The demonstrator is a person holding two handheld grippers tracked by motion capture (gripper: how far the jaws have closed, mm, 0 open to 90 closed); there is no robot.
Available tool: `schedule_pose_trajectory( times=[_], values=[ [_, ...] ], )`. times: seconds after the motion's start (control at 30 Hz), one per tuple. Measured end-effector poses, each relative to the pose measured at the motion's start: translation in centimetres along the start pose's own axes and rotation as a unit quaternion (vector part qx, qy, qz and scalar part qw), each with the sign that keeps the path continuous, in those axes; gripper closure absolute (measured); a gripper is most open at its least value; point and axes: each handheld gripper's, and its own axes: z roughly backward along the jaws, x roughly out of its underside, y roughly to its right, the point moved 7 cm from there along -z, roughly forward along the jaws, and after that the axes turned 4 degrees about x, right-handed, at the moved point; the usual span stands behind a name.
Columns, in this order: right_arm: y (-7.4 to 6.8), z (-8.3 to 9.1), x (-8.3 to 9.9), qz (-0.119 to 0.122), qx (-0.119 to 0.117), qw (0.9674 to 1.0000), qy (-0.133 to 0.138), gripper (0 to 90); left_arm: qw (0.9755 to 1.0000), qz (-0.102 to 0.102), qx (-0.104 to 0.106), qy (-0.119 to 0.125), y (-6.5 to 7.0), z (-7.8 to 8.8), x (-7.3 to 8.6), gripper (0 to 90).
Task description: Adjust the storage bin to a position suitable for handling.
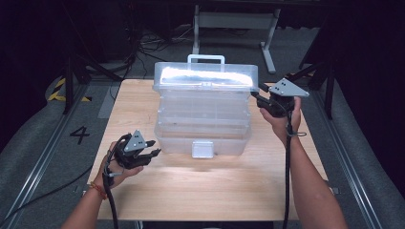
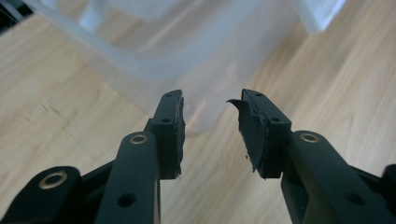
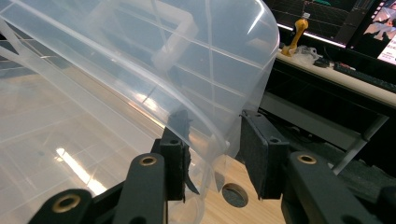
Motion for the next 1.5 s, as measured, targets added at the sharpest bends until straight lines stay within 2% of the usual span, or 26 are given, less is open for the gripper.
schedule_pose_trajectory(
  times=[0.1,0.23,0.33,0.47,0.5,0.57,0.73,0.83,0.9,1.1,1.13,1.17,1.2,1.23,1.3,1.37,1.4,1.5],
  values=[
    [0.2,-0.2,-0.1,0.005,0.006,1.0000,-0.003,65.5,0.9998,0.000,0.002,-0.019,0.2,-0.1,1.6,59.6],
    [0.3,-0.4,-0.3,-0.002,0.009,0.9999,-0.003,66.5,0.9991,0.010,0.004,-0.041,0.0,-0.2,3.5,58.4],
    [0.3,-0.6,-0.5,0.002,0.017,0.9998,-0.008,67.5,0.9982,0.017,0.002,-0.058,-0.3,-0.2,4.8,57.8],
    [0.4,-0.7,-0.5,0.005,0.024,0.9997,-0.009,69.5,0.9975,0.028,-0.001,-0.066,-0.7,-0.1,6.0,56.9],
    [0.5,-0.8,-0.5,0.004,0.027,0.9996,-0.007,70.9,0.9971,0.037,0.000,-0.067,-0.9,0.0,6.4,56.6],
    [0.5,-0.9,-0.6,0.002,0.029,0.9995,-0.006,71.6,0.9970,0.043,-0.001,-0.065,-1.1,0.1,6.5,56.5],
    [0.6,-1.2,-0.6,0.007,0.052,0.9986,-0.002,74.2,0.9964,0.043,0.002,-0.074,-1.1,0.0,6.9,56.4],
    [0.6,-1.2,-0.6,0.004,0.056,0.9984,0.001,74.9,0.9961,0.040,0.004,-0.079,-1.1,-0.1,7.0,56.3],
    [0.7,-1.3,-0.6,-0.008,0.059,0.9982,0.006,75.8,0.9962,0.038,0.004,-0.078,-1.0,-0.3,7.0,56.2],
    [0.8,-1.5,-0.7,-0.028,0.061,0.9977,0.012,79.2,0.9963,0.051,0.012,-0.067,-0.9,-0.4,7.1,55.8],
    [0.9,-1.5,-0.7,-0.027,0.067,0.9974,0.010,82.4,0.9961,0.058,0.015,-0.065,-0.9,-0.4,7.2,55.6],
    [0.9,-1.6,-0.7,-0.016,0.075,0.9971,0.007,82.6,0.9963,0.059,0.013,-0.061,-1.0,-0.4,7.2,55.0],
    [0.9,-1.7,-0.7,-0.014,0.073,0.9972,0.007,82.6,0.9962,0.063,0.016,-0.058,-1.0,-0.4,7.3,54.2],
    [1.0,-1.7,-0.8,-0.015,0.073,0.9972,0.006,82.8,0.9962,0.068,0.015,-0.053,-1.0,-0.4,7.4,54.2],
    [1.2,-1.9,-0.9,-0.017,0.072,0.9972,0.005,82.9,0.9967,0.062,0.013,-0.051,-1.0,-0.3,7.4,54.2],
    [1.3,-2.1,-0.9,-0.021,0.072,0.9971,0.006,83.2,0.9963,0.069,0.017,-0.049,-1.0,-0.3,7.5,54.1],
    [1.4,-2.2,-1.0,-0.023,0.073,0.9970,0.007,83.3,0.9967,0.065,0.015,-0.047,-1.1,-0.2,7.6,54.1],
    [1.6,-2.6,-1.2,-0.029,0.076,0.9967,0.008,83.9,0.9963,0.073,0.019,-0.040,-1.2,-0.3,7.7,53.6]
  ],
)
